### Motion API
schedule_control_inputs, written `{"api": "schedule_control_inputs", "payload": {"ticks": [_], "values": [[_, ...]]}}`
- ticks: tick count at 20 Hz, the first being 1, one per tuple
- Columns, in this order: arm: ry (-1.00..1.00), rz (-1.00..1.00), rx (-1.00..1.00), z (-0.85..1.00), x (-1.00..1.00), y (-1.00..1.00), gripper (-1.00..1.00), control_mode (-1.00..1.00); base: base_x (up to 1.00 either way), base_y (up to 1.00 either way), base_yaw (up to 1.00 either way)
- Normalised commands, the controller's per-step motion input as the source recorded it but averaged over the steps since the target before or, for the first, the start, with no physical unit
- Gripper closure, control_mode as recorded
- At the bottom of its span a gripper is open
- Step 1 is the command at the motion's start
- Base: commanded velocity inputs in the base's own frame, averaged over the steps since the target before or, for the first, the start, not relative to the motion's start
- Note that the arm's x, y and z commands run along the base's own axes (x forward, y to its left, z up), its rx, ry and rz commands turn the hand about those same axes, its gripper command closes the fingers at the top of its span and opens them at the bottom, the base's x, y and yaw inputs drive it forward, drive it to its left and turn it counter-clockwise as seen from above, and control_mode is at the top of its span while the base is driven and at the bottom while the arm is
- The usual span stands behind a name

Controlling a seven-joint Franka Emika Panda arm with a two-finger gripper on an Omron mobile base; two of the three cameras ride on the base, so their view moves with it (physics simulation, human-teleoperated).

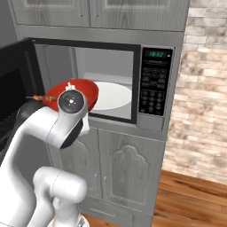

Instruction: Place the bowl containing the garlic and kebab skewer in the microwave. Close the microwave door and press the start button to microwave the meal.

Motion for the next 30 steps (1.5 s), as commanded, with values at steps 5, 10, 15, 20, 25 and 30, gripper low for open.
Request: {"api": "schedule_control_inputs", "payload": {"ticks": [5,10,15,20,25,30], "values": [[-0.01,-0.14,0.04,-0.19,0.35,0.0,1.0,-1.0,0.0,0.0,0.0],[0.0,-0.01,0.01,-0.06,0.45,0.0,1.0,-1.0,0.0,0.0,0.0],[0.02,0.0,0.04,0.0,0.33,0.0,1.0,-1.0,0.0,0.0,0.0],[0.08,0.0,0.03,0.0,0.41,0.0,1.0,-1.0,0.0,0.0,0.0],[0.07,-0.01,0.03,0.0,0.5,0.0,1.0,-1.0,0.0,0.0,0.0],[0.03,-0.01,0.06,0.0,0.5,0.0,1.0,-1.0,0.0,0.0,0.0]]}}
